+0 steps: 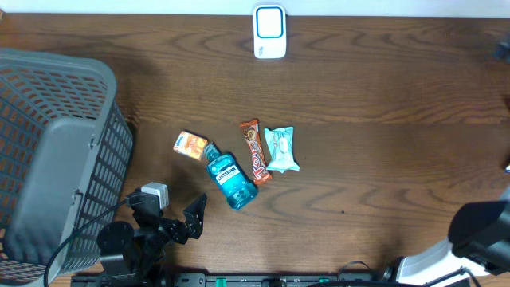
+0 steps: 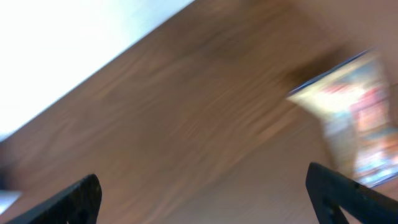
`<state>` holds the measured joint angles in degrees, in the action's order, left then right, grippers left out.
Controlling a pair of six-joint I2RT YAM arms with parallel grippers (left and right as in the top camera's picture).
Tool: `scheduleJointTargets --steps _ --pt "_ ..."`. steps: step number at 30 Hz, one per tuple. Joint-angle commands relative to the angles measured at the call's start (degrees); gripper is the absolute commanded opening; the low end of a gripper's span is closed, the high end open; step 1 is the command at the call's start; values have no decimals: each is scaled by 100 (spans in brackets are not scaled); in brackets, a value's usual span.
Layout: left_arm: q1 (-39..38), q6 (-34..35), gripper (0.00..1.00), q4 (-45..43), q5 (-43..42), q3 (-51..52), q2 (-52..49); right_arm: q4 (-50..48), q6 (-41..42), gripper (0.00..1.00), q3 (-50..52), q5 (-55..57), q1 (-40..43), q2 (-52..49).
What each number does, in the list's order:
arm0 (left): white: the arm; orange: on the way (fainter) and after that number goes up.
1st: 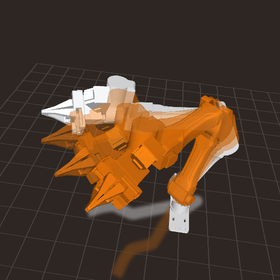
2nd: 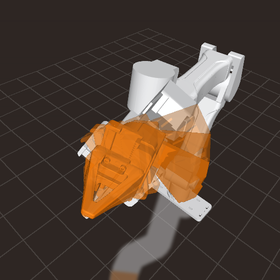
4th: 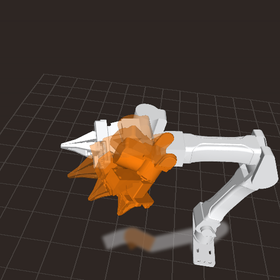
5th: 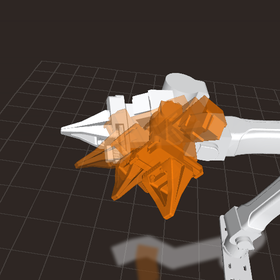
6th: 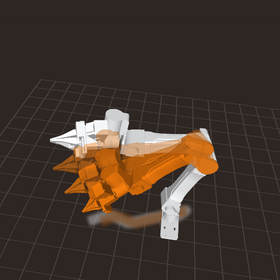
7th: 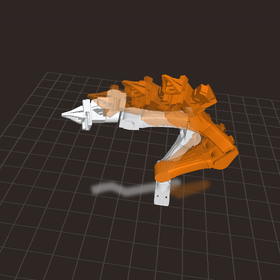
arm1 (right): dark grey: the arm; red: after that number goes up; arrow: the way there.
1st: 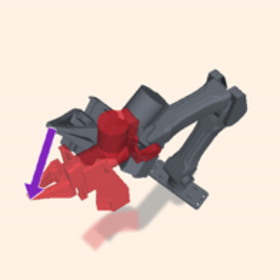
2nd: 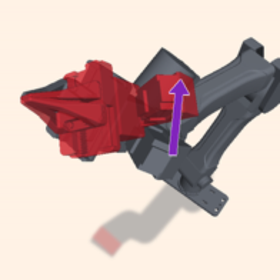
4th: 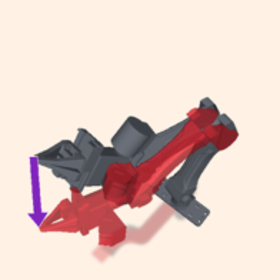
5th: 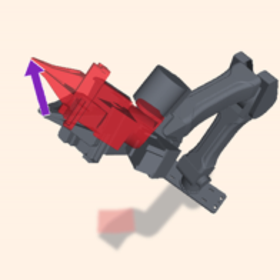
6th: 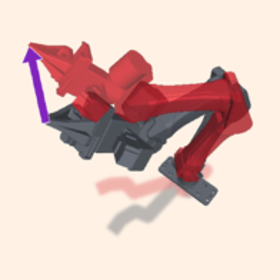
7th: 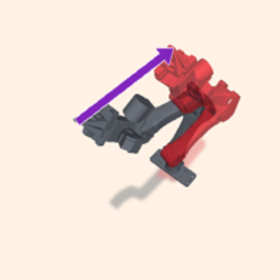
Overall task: Scan the item barcode
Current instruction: 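Reach the right gripper to the green wipes pack and grasp it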
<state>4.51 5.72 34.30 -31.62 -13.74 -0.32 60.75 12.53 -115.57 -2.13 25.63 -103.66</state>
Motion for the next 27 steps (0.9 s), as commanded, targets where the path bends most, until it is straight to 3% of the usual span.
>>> scheduleJointTargets --steps 1,3,8,12,17,25,27 --pt "31 -76 99 -2 -52 -35 11 603 1060 99 70 -1353 -841 -109" --pt "31 -76 99 -2 -52 -35 11 1021 1080 99 170 -1628 -1869 -243" --pt "31 -76 99 -2 -52 -35 11 1130 533 99 610 -1534 -3373 -455" --pt "31 -76 99 -2 -52 -35 11 702 691 96 1305 -170 -4520 -625" --pt "31 -74 99 -2 -52 -35 11 256 1102 93 1829 721 -5521 -857" --pt "31 -76 99 -2 -52 -35 11 -138 1340 84 1853 2524 -6546 -1364" --pt "31 -76 99 -2 -52 -35 11 -138 1366 76 1853 2726 -6675 -1550"
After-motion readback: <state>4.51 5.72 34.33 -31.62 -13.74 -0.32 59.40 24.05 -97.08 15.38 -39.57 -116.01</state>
